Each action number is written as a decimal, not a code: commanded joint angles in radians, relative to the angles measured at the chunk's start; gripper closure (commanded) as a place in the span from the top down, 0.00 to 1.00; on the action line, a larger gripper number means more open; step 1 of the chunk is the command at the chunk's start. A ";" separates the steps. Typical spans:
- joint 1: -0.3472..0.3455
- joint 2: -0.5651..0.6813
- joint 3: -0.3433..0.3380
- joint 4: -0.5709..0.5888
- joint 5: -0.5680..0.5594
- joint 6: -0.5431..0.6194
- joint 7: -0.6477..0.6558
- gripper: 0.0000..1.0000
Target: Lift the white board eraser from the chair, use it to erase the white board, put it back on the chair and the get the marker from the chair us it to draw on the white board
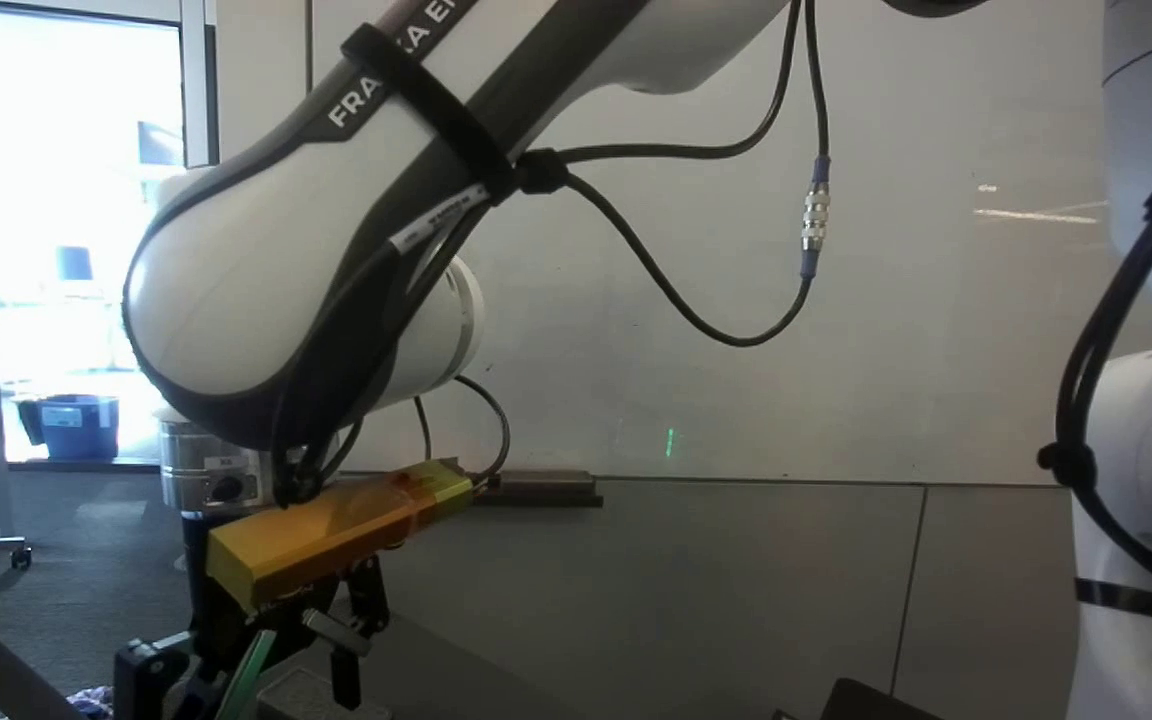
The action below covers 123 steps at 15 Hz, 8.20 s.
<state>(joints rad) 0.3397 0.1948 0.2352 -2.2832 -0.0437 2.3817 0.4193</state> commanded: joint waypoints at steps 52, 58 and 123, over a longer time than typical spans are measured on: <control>-0.097 -0.195 -0.089 -0.009 -0.003 -0.027 0.161 0.09; -0.184 -0.217 -0.108 0.152 -0.046 -0.141 0.144 0.09; -0.232 -0.069 -0.204 0.484 -0.241 -0.153 0.324 0.09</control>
<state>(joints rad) 0.1132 0.1046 0.0276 -1.8185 -0.3065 2.2249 0.7622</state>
